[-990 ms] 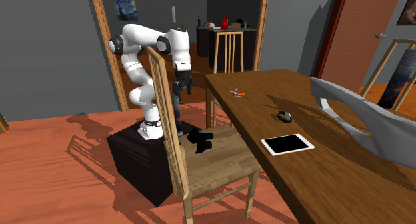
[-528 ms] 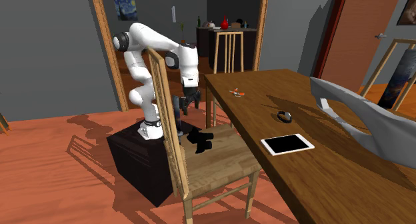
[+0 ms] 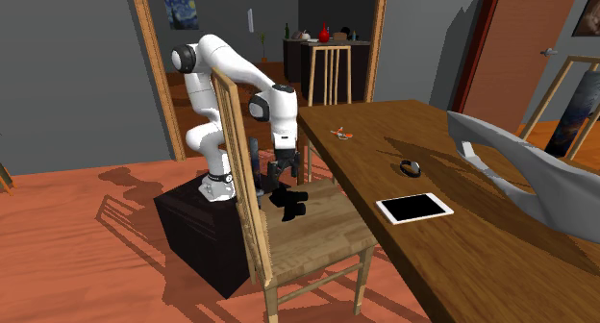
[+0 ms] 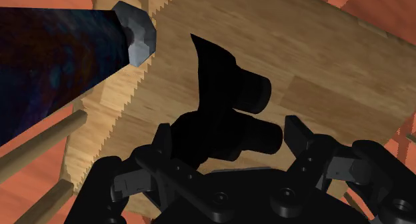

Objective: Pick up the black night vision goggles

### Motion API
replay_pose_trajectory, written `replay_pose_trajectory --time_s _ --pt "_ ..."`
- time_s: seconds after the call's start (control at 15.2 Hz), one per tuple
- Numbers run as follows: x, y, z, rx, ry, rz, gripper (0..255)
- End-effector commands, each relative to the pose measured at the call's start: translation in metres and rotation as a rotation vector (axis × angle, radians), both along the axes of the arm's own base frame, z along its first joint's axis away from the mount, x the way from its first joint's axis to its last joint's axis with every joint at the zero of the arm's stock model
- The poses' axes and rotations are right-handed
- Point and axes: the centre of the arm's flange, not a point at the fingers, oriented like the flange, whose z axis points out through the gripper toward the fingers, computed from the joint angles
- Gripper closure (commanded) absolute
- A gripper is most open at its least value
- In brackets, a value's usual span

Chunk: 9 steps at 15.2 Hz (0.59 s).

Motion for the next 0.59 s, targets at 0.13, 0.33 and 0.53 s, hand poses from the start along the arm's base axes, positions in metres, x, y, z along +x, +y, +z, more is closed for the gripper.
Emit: replay_pose_trajectory --time_s 0.13,0.33,0.53 --pt "0.001 -0.001 -0.022 0.0 -0.001 -0.002 0" --pt "0.001 -0.001 -0.035 0.0 -0.001 -0.002 0" --pt "0.0 -0.002 -0.035 0.0 -0.001 -0.002 255"
